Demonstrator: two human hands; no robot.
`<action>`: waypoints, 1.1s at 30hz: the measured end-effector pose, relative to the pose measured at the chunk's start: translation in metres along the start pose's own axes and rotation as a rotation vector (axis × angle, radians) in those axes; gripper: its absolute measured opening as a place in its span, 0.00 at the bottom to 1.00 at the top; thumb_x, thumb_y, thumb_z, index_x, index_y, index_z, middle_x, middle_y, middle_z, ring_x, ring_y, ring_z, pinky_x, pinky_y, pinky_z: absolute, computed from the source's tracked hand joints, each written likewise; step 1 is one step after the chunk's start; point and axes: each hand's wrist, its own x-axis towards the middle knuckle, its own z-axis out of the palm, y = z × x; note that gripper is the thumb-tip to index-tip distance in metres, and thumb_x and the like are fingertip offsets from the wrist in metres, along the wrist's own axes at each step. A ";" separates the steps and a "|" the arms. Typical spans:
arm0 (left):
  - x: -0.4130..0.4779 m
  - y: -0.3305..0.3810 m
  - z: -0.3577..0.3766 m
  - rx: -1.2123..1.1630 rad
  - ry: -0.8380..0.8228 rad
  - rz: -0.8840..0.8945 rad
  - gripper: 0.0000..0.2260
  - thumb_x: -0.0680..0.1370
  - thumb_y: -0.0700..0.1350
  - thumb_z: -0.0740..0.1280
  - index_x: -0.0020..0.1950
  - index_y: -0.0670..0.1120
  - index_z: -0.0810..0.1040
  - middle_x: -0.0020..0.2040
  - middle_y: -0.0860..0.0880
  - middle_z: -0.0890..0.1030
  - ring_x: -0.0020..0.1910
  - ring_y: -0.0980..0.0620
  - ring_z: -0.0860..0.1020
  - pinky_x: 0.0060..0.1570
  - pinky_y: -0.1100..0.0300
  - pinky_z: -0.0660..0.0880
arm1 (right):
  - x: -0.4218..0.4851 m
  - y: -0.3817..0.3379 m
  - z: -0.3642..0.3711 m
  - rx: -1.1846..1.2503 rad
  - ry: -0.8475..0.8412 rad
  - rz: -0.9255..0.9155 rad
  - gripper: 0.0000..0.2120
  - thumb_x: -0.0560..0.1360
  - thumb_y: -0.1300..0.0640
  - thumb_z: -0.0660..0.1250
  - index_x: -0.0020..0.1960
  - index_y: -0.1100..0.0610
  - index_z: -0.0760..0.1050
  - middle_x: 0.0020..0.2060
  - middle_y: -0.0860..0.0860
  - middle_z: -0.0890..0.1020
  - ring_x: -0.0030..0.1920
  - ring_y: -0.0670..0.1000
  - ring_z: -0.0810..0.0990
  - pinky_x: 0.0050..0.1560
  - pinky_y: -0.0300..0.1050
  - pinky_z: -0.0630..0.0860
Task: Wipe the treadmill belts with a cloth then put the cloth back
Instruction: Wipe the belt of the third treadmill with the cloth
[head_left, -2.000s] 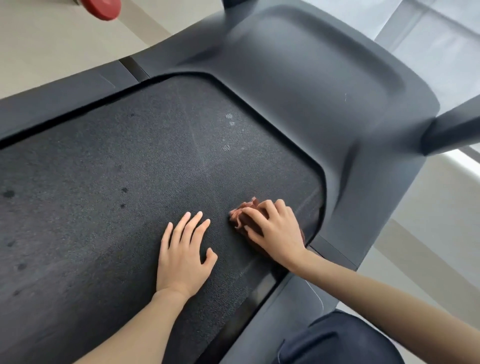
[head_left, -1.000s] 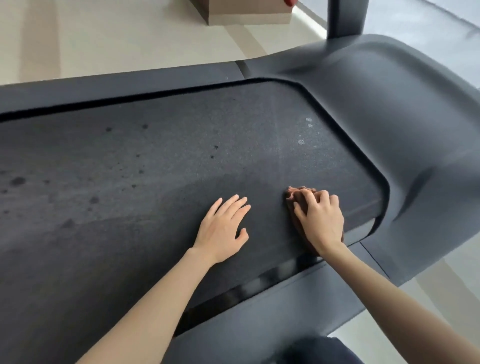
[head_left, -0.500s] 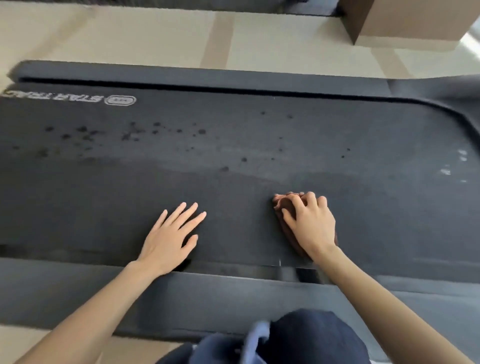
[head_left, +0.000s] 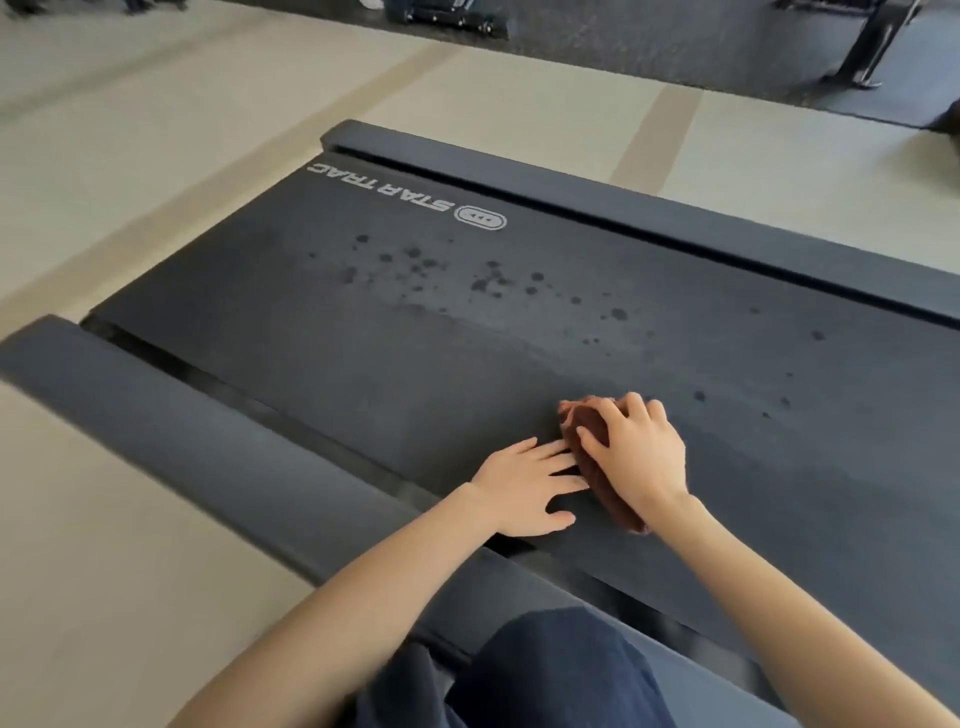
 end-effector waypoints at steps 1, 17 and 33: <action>-0.006 -0.001 0.000 -0.003 0.012 -0.016 0.24 0.80 0.55 0.56 0.75 0.55 0.58 0.77 0.53 0.54 0.76 0.52 0.48 0.74 0.49 0.46 | 0.004 -0.007 0.006 -0.009 -0.022 0.008 0.16 0.77 0.45 0.61 0.63 0.47 0.73 0.52 0.52 0.76 0.51 0.56 0.72 0.41 0.46 0.70; -0.262 -0.219 0.020 -0.001 0.208 -0.681 0.24 0.80 0.55 0.54 0.76 0.59 0.53 0.77 0.53 0.56 0.75 0.53 0.53 0.73 0.52 0.50 | 0.067 -0.177 0.023 0.024 -0.067 -0.275 0.13 0.76 0.44 0.64 0.59 0.45 0.76 0.49 0.50 0.76 0.50 0.54 0.72 0.39 0.45 0.71; -0.391 -0.363 -0.096 -0.132 0.382 -0.851 0.21 0.75 0.51 0.66 0.67 0.48 0.74 0.64 0.44 0.76 0.66 0.45 0.72 0.65 0.47 0.68 | 0.159 -0.479 -0.055 0.108 -0.142 -0.478 0.09 0.74 0.48 0.67 0.53 0.48 0.78 0.42 0.48 0.77 0.46 0.53 0.74 0.33 0.42 0.70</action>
